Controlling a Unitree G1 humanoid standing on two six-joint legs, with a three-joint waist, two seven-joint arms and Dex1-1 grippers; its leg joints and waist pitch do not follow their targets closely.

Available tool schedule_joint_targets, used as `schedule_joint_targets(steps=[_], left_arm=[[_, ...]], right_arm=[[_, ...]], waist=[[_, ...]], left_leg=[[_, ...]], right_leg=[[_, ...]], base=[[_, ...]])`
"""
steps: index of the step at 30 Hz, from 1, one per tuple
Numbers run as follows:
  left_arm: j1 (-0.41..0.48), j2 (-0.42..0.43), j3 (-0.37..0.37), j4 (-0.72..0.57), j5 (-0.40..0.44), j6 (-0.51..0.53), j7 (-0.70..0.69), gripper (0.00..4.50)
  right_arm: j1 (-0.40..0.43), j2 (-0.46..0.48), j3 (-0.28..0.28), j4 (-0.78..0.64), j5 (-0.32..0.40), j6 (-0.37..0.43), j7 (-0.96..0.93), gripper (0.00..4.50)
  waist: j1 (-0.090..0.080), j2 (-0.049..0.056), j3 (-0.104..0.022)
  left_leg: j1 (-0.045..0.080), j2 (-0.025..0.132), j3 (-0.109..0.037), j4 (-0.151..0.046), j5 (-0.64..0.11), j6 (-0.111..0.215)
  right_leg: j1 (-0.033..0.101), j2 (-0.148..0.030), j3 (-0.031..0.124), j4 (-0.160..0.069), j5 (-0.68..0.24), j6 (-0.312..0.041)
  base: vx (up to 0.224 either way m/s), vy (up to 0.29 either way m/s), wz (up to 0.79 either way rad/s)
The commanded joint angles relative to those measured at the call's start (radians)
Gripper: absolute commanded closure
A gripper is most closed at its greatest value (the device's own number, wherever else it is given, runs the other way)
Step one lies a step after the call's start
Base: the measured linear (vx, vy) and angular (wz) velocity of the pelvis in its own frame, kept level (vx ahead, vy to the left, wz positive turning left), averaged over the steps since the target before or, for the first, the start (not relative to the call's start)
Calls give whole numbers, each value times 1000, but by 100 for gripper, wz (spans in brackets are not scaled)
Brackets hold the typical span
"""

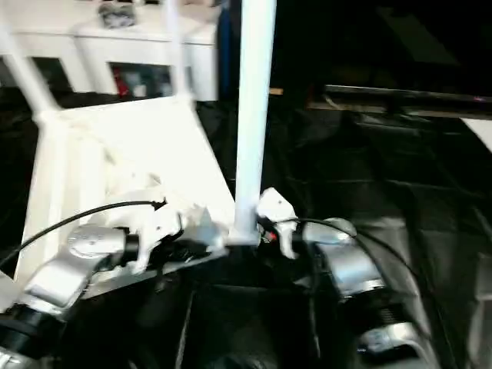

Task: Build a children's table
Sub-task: Rotate leg to tighten

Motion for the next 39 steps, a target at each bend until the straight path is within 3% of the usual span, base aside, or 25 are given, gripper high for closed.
schedule_joint_targets(steps=[1,3,5,7,14,19,25,28,30,31,33,36,39], left_arm=[[-4,3,-42,-26,-35,-16,-71,450],[-7,12,-42,-21,-41,-18,-90,450],[-7,23,-42,-27,-57,-3,-119,450],[-7,31,-44,-33,-66,9,-140,450],[-18,44,-48,-17,-67,-3,-157,450],[-15,36,-42,-14,-60,-16,-136,450],[13,-13,-10,-28,-31,-29,-3,450],[20,-71,20,-38,3,11,147,450],[27,-85,18,-52,11,25,174,450],[41,-121,-1,-86,36,64,234,450],[49,-160,-21,-110,67,94,295,450],[48,-200,-40,-121,95,116,348,450],[39,-243,-58,-123,109,134,387,450]], right_arm=[[-4,-21,40,-21,10,-12,95,57],[-7,-31,47,-17,11,-19,123,57],[-11,-35,51,-23,23,-11,149,91],[-13,-38,55,-31,30,-8,164,94],[-12,-26,69,-33,31,-8,181,164],[-1,-20,66,-40,35,-4,171,175],[29,41,12,-25,23,-13,-12,178],[36,133,-36,-1,-14,-4,-244,178],[39,166,-50,1,-23,11,-317,178],[47,236,-68,-9,-29,38,-430,178],[55,287,-62,-22,-58,36,-517,178],[65,324,-31,-44,-76,39,-540,178],[75,347,15,-71,-85,27,-511,178]], waist=[[0,6,-59],[4,7,-55],[5,6,-53],[5,5,-53],[9,4,-58],[8,5,-57],[3,2,-49],[-8,0,-48],[-27,-2,-48],[-33,0,-46],[-44,-1,-47],[-46,-1,-50],[-40,-2,-54]], left_leg=[[10,50,-8,-66,-171,67],[16,53,-8,-70,-219,48],[16,52,-10,-73,-248,31],[16,52,-11,-74,-248,27],[10,51,-12,-72,-201,30],[11,51,-12,-72,-205,31],[13,51,-15,-78,-263,10],[16,48,-18,-80,-293,-17],[0,43,-26,-84,-289,-21],[1,45,-28,-87,-293,-22],[1,46,-28,-85,-293,-27],[5,44,-24,-81,-269,-12],[5,44,-17,-76,-213,14]], right_leg=[[48,-74,60,-56,-138,-233],[42,-75,61,-63,-201,-224],[43,-78,63,-68,-255,-209],[44,-78,63,-69,-268,-203],[48,-78,62,-62,-222,-205],[48,-77,62,-62,-218,-209],[44,-80,62,-77,-333,-174],[40,-83,61,-86,-418,-146],[51,-82,55,-86,-456,-112],[47,-81,55,-89,-466,-103],[44,-81,57,-89,-454,-105],[41,-80,60,-89,-409,-116],[44,-74,63,-76,-275,-152]], base=[[0,0,0],[0,0,0],[0,0,0],[0,0,0],[0,0,0],[0,0,0],[0,0,0],[0,0,0],[0,0,0],[0,0,0],[0,0,0],[0,0,0],[0,0,0]])
